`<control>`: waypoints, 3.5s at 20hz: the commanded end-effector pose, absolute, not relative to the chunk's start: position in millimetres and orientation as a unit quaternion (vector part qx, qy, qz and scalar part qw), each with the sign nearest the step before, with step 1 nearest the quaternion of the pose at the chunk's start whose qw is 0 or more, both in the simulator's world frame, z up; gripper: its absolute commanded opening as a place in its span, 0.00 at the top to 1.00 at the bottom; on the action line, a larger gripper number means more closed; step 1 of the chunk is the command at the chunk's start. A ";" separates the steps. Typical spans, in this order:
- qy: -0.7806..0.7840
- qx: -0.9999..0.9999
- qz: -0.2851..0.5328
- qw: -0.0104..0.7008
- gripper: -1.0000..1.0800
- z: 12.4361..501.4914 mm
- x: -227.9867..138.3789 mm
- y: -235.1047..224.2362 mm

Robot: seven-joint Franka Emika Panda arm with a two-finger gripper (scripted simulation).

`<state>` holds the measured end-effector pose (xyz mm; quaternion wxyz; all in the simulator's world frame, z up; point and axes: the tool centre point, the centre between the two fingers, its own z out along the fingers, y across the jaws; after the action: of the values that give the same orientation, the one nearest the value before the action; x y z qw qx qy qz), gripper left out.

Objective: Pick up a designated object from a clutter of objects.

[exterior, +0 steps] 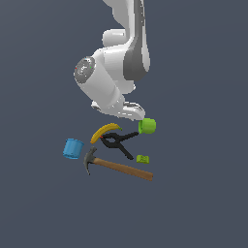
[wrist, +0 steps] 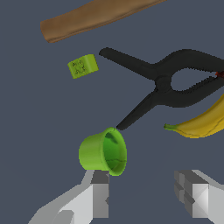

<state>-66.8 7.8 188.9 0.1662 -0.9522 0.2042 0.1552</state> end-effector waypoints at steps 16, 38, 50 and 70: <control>0.431 -0.788 0.315 0.306 0.38 107.6 -136.7 46.0; 0.581 -0.599 0.399 0.379 0.38 69.7 -171.7 69.3; 0.582 -0.599 0.399 0.378 0.38 60.4 -173.6 90.7; 0.583 -0.599 0.399 0.378 1.00 64.3 -172.2 94.0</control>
<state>-173.8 94.3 61.3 0.3773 -0.5984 0.5829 0.3997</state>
